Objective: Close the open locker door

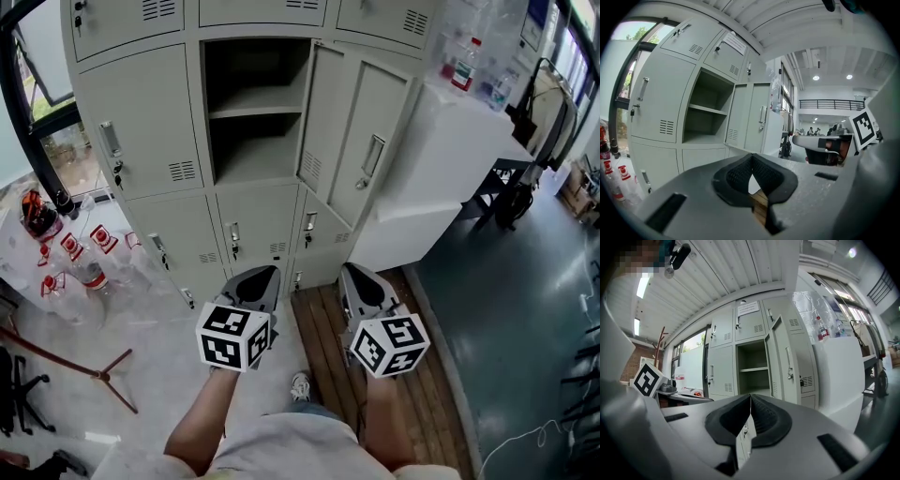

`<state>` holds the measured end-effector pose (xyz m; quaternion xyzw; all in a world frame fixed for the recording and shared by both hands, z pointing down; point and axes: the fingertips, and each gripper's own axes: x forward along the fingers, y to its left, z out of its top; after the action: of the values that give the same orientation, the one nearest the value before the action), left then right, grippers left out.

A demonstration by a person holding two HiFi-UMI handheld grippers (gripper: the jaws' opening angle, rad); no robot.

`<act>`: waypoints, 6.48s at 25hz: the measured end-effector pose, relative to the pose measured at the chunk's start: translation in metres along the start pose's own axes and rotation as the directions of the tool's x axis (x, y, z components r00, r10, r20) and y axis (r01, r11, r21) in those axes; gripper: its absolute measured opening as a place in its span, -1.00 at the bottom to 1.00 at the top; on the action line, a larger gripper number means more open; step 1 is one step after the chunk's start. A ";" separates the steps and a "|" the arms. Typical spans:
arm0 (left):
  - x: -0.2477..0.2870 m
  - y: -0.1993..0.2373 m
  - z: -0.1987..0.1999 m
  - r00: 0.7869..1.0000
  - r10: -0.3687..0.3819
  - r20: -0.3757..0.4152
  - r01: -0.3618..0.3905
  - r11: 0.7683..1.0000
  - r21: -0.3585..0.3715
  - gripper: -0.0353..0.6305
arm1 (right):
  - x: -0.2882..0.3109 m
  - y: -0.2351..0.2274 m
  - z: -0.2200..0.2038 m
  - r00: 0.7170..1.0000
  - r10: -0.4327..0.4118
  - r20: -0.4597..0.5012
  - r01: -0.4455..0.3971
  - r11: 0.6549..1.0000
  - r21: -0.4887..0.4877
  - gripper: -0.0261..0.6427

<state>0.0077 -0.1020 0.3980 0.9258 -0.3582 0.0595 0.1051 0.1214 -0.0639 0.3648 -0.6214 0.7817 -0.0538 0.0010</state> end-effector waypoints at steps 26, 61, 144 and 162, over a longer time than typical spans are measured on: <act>0.166 0.011 0.052 0.996 0.089 0.015 -0.089 0.996 0.027 -0.88 | 0.092 -0.142 0.066 0.988 0.119 0.095 -0.116 0.992 -0.044 -0.69; 0.174 0.025 0.055 0.979 0.200 0.025 -0.201 0.979 0.037 -0.88 | 0.132 -0.152 0.089 0.872 0.452 0.187 -0.464 0.886 0.022 -0.56; 0.078 0.209 0.063 0.963 0.263 0.063 -0.261 0.964 -0.048 -0.88 | 0.242 0.086 0.083 0.889 0.442 0.117 -0.424 0.893 -0.153 -0.56; 0.074 0.257 0.071 0.983 0.177 0.058 -0.177 0.984 -0.004 -0.88 | 0.296 0.113 0.084 0.925 0.353 0.140 -0.335 0.932 -0.138 -0.60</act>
<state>-0.1089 -0.3527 0.3823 0.8918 -0.4418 0.0417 0.0884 -0.0495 -0.3329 0.2910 -0.4757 0.8777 0.0420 0.0395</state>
